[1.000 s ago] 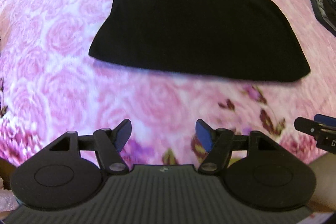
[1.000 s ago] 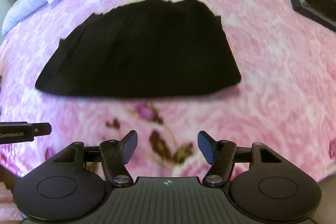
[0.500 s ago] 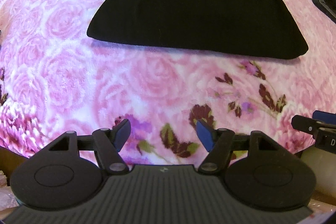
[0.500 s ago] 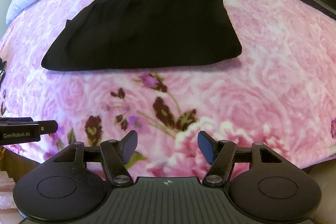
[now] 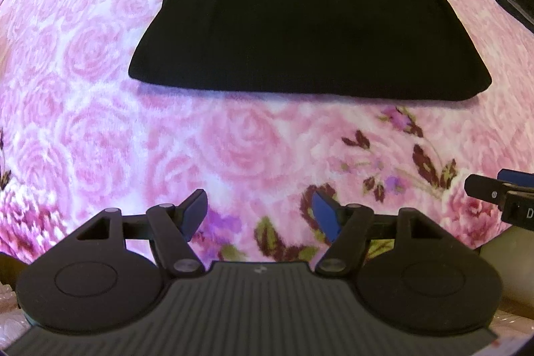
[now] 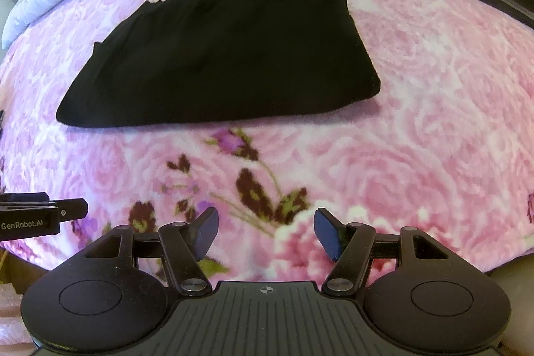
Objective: Fold large clothes
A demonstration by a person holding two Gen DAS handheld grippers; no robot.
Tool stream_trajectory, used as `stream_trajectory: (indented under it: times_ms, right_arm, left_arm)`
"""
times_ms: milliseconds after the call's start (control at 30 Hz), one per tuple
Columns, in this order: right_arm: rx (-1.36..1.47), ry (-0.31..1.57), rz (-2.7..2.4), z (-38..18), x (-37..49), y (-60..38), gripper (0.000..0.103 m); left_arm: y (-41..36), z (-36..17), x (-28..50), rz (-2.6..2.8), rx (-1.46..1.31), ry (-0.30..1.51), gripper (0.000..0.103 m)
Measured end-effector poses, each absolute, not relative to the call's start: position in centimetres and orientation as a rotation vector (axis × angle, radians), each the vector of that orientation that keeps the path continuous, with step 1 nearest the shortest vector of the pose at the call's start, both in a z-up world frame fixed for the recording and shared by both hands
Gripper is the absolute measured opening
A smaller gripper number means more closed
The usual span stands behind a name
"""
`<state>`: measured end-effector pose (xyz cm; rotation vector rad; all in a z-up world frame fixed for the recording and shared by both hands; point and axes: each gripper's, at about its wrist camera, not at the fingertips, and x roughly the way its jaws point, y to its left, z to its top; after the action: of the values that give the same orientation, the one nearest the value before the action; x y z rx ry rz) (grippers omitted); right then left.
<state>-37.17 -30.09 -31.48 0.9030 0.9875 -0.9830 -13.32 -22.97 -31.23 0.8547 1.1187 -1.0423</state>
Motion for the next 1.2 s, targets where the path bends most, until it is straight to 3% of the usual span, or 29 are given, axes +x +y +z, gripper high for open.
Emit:
stream_trajectory:
  times_ms: [233, 533, 767, 867, 1067, 1133, 1200]
  right_arm:
    - [0.942, 0.936, -1.035, -32.3, -38.3, -32.1, 0.061]
    - [1.309, 0.355, -1.118, -37.6, -45.1, -36.9, 0.061]
    - [1.472, 0.059, -1.187, -41.7, -46.9, -38.4, 0.06]
    - [1.454, -0.051, -1.188, -42.6, -46.8, -39.0, 0.06]
    - [1.358, -0.093, -1.192, -43.0, -45.8, -39.2, 0.06]
    - [1.352, -0.098, -1.189, -43.3, -45.7, -39.5, 0.056]
    - [1.362, -0.1, -1.188, -43.7, -45.6, -39.9, 0.039]
  left_arm:
    - [-25.3, -31.5, -12.4, -1.101, 0.838, 1.085, 0.066]
    - [-29.6, -31.2, -5.8, -1.168, 0.645, 0.973, 0.061]
    - [-32.6, -33.6, 0.2, -1.145, 0.485, 1.067, 0.055]
    - [-33.1, -34.7, 1.8, -1.148, 0.438, 1.107, 0.053]
    - [-33.2, -36.1, 3.8, -1.185, 0.366, 1.17, 0.05]
    - [-33.1, -36.5, 4.2, -1.199, 0.375, 1.171, 0.049]
    - [-33.2, -37.1, 4.4, -1.206, 0.389, 1.172, 0.046]
